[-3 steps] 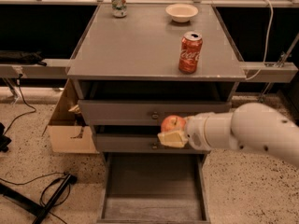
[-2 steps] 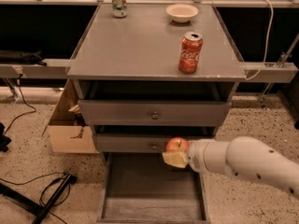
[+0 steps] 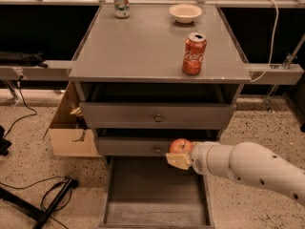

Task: Place apple into bottom drawer

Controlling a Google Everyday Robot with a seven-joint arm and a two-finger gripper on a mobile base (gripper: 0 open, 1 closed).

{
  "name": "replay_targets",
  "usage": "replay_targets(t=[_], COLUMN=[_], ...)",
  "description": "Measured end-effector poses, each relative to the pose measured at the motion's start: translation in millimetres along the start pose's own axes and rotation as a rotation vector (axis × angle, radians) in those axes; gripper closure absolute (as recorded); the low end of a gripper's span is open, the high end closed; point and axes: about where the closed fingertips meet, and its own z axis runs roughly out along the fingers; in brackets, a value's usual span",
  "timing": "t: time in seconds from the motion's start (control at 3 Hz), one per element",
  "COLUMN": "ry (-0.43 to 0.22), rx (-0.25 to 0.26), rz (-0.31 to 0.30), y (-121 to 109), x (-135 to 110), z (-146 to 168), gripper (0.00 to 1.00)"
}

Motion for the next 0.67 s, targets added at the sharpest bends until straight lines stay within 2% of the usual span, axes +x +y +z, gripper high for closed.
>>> replay_targets(t=[0.33, 0.67], ry=[0.023, -0.006], rx=[-0.024, -0.033], rz=[-0.017, -0.121], y=[-5, -44], x=[8, 32], z=[25, 70], gripper=[1.0, 1.0])
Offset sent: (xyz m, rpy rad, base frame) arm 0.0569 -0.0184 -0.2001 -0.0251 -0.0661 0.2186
